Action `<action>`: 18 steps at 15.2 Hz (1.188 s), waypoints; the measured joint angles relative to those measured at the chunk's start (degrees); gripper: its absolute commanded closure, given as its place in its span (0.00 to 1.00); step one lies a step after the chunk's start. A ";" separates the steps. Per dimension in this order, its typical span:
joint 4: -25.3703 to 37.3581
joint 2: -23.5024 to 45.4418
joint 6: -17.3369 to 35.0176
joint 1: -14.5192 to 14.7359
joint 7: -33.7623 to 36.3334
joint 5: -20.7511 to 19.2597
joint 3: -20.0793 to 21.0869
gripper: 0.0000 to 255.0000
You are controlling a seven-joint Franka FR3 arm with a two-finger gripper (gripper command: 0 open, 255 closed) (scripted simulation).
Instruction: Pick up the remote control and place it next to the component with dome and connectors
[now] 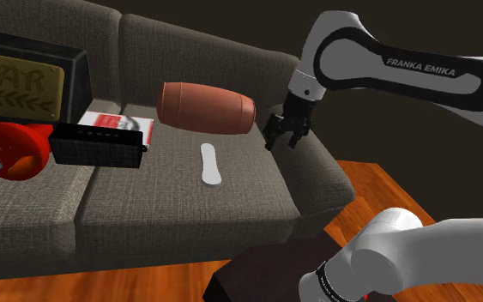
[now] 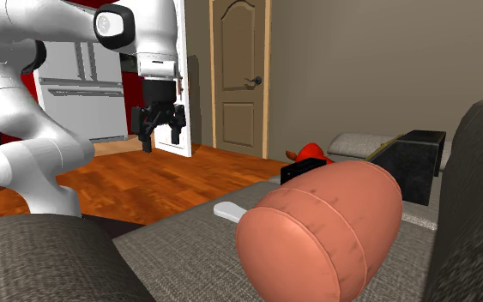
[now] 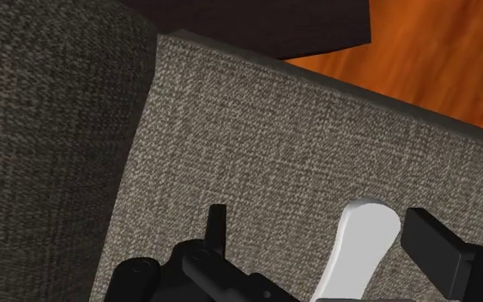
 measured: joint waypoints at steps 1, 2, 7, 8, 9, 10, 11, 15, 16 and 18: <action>0.14 1.73 1.83 -0.01 1.06 0.26 0.67 0.00; 0.28 3.60 3.78 -0.09 1.97 0.39 1.22 0.00; 1.26 13.17 13.56 -0.31 7.17 0.76 4.26 0.00; 2.17 15.26 15.02 -0.33 8.39 0.67 4.89 0.00; 2.13 16.58 16.58 -0.43 9.31 0.54 5.27 0.00; 2.49 18.28 18.15 -0.47 10.44 0.35 5.78 0.00; 3.79 20.63 19.45 -0.67 11.45 -0.05 6.14 0.00; 7.46 29.31 25.17 -0.93 16.16 -1.88 7.65 0.00; 9.09 31.79 26.23 -0.88 17.61 -2.59 8.02 0.00; 11.77 36.30 28.35 -0.77 20.17 -4.00 8.41 0.00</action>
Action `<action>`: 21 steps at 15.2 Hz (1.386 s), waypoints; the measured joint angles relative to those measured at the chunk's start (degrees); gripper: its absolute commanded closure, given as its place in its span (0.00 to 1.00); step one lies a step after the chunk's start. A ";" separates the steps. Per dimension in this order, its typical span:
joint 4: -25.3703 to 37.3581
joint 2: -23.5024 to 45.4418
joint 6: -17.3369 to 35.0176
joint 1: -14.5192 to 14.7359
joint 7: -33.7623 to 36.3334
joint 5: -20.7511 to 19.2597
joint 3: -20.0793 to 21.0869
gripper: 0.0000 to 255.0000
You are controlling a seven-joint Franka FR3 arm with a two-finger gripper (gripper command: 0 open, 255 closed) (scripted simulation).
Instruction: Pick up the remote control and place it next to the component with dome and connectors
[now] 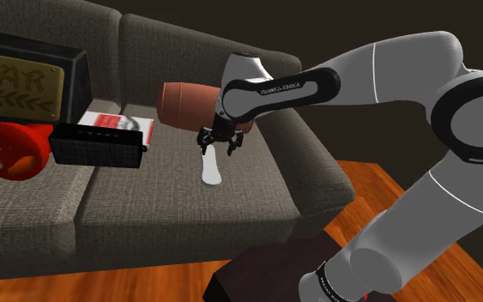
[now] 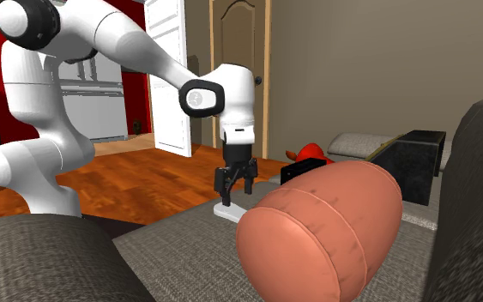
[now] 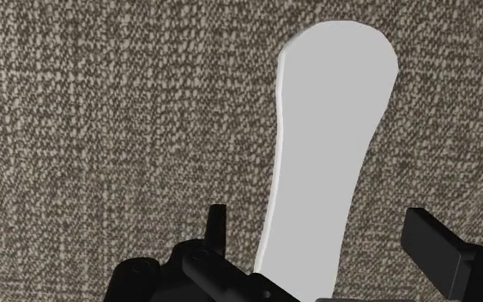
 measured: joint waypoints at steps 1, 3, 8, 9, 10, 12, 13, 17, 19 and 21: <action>0.74 1.53 0.88 0.08 0.94 -0.51 0.07 0.00; 1.47 3.43 2.10 0.23 1.88 -1.11 0.14 0.00; 0.40 5.92 5.66 0.39 2.62 -1.85 0.12 0.00; 0.25 6.37 6.25 0.43 2.74 -1.98 0.12 0.00; 0.16 6.54 6.51 0.43 2.76 -2.04 0.10 0.00; 0.11 6.67 6.70 0.42 2.76 -2.08 0.09 0.00; 0.11 6.70 6.73 0.42 2.77 -2.09 0.09 0.00; 0.12 6.70 6.76 0.43 2.77 -2.09 0.09 1.00; 0.11 6.70 6.75 0.42 2.77 -2.09 0.09 1.00; 0.11 6.70 6.74 0.42 2.78 -2.09 0.08 1.00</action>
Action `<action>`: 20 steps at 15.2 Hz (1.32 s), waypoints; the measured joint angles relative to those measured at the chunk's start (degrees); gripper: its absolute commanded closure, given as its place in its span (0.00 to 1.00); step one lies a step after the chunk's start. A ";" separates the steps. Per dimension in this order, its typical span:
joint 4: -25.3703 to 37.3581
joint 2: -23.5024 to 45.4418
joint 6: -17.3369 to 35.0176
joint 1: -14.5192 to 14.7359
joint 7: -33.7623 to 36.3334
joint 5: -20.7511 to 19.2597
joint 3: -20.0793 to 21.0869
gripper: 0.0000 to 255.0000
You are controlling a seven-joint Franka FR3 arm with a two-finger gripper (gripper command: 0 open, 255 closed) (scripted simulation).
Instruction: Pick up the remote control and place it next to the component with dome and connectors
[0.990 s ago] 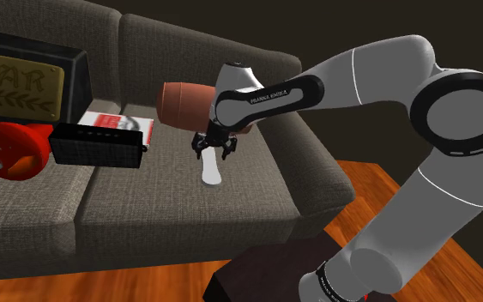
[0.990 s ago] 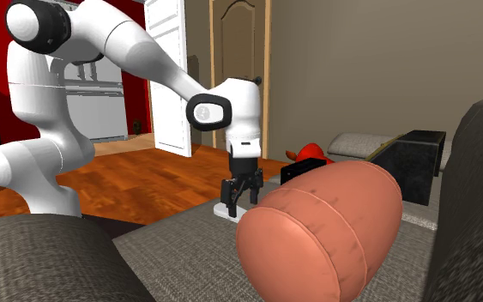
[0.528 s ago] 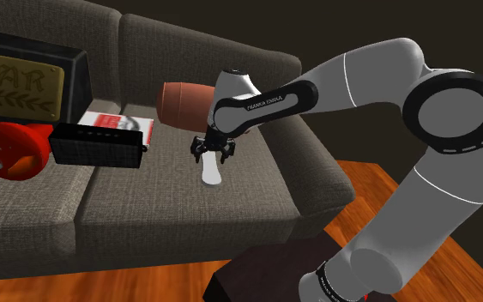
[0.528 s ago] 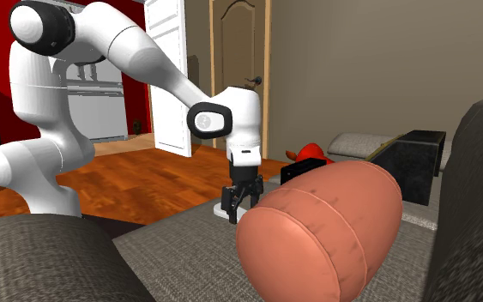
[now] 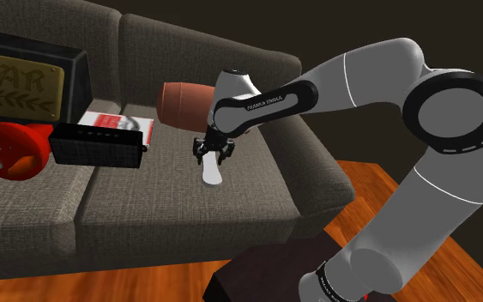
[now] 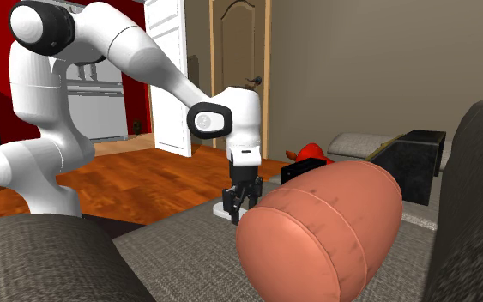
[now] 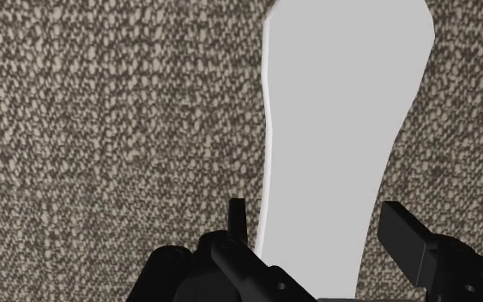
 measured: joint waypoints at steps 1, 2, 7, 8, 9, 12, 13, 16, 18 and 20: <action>0.00 0.00 0.00 0.00 0.00 0.00 0.00 1.00; 0.00 0.00 0.00 0.00 0.00 0.00 0.00 1.00; 0.29 -0.68 -0.97 -0.02 -0.11 0.20 0.04 1.00; 0.46 -1.09 -1.53 -0.04 -0.19 0.32 0.06 1.00; 0.75 -1.45 -2.17 -0.09 -0.33 0.43 0.05 1.00; 1.64 -2.77 -4.34 -0.13 -0.54 0.79 0.09 1.00; 2.09 -3.13 -5.14 -0.16 -0.64 0.90 0.09 1.00; 3.00 -4.35 -7.24 -0.27 -0.97 1.24 0.04 1.00; 4.06 -4.82 -8.77 -0.22 -0.92 1.34 0.09 1.00; 4.69 -5.68 -10.23 -0.24 -1.04 1.55 0.09 1.00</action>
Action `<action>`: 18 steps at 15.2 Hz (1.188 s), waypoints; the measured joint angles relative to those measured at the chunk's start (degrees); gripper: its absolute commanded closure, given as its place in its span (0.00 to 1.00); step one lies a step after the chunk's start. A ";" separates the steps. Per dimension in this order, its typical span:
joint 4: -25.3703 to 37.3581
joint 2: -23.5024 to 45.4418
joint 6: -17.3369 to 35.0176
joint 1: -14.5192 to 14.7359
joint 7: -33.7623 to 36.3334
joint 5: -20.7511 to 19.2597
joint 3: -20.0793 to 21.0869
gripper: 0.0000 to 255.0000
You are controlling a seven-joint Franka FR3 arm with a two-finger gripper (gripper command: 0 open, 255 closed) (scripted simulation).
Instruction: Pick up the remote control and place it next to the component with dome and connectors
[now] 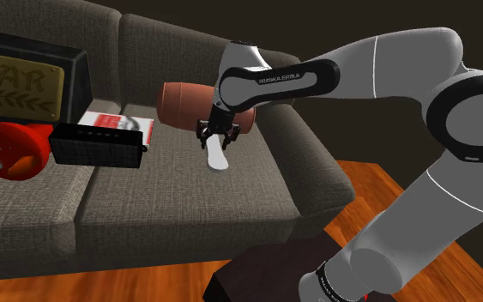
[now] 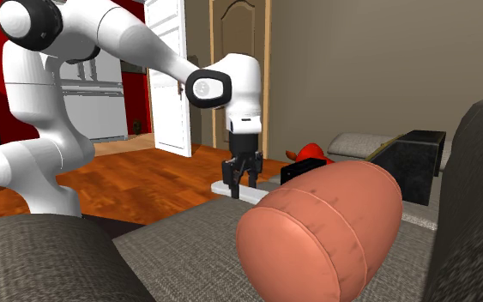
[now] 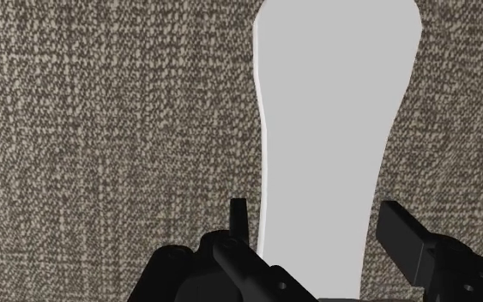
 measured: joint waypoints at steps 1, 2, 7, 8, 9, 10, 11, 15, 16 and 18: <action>0.57 -0.26 -0.82 0.02 0.01 0.06 0.02 1.00; 1.14 -0.47 -1.60 -0.04 -0.12 0.11 -0.03 1.00; 3.39 -1.83 -5.18 -0.06 -0.25 0.42 -0.05 1.00; 3.81 -2.14 -5.90 -0.07 -0.29 0.48 -0.07 1.00; 4.35 -2.37 -6.66 -0.09 -0.35 0.52 -0.09 1.00; 4.90 -2.56 -7.41 -0.08 -0.32 0.57 -0.07 1.00; 5.52 -2.79 -8.25 -0.13 -0.44 0.60 -0.13 1.00; 7.70 -3.34 -10.97 -0.18 -0.55 0.72 -0.20 1.00; 8.56 -3.42 -11.91 -0.18 -0.53 0.73 -0.20 1.00; 9.66 -3.83 -13.40 -0.13 -0.43 0.80 -0.15 1.00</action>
